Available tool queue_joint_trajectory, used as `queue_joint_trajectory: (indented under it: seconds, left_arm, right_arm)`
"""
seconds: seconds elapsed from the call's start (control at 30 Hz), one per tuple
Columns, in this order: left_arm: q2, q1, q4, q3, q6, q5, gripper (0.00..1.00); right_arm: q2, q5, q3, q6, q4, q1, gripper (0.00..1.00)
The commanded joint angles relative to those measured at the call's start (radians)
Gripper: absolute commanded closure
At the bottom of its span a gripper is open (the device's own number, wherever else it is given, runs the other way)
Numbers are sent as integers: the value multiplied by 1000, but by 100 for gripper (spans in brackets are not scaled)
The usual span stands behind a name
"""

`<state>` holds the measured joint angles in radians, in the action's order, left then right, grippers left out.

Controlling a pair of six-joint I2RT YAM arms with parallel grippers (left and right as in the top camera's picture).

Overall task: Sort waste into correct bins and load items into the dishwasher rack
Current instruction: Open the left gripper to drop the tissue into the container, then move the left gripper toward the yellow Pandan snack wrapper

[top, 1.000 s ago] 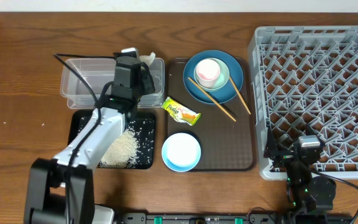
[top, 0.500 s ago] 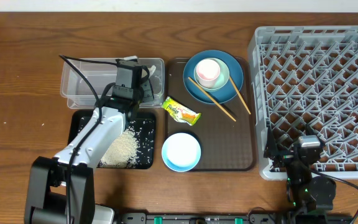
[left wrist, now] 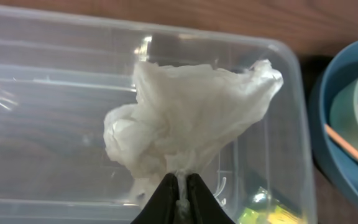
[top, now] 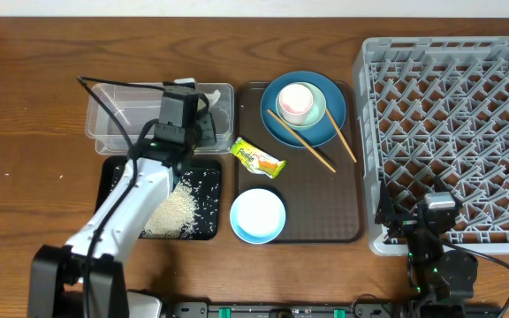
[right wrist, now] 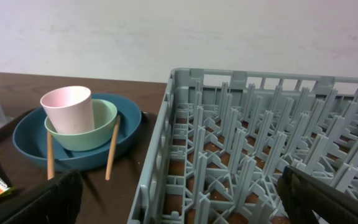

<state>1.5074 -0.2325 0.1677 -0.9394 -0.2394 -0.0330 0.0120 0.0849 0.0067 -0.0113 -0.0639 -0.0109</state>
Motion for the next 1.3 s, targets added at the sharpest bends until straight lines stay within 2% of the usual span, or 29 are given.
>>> queue_joint_trajectory:
  seconds: [0.0,0.03,0.13,0.33,0.53,0.7,0.83,1.07,1.27]
  left_arm:
    - [-19,3,7,-8,26,-5,83]
    - [-19,3,6,-7,26,-5,72]
    - [-19,3,3,-7,30,-6,55]
    - [-19,3,-8,-7,29,-6,39]
    - [-40,-18,62,-7,29,0,39]
    - [-114,-102,214,-8,24,21,40]
    - [-184,-186,286,-7,-27,22,40]
    - [-246,-325,292,-7,-77,27,40]
    - [-201,-439,275,-7,-77,24,40]
  right_arm:
    - [-2,-6,-2,-5,-4,-9,1]
    - [-2,-6,-2,-5,-4,-9,1]
    - [-2,-6,-2,-5,-4,-9,1]
    - [-2,-6,-2,-5,-4,-9,1]
    - [-2,-6,-2,-5,-4,-9,1]
    - [-2,-6,-2,-5,-4,-9,1]
    - [-2,-6,-2,-5,-4,-9,1]
    - [-2,-6,-2,-5,-4,-9,1]
    - [-2,-6,-2,-5,-4,-9,1]
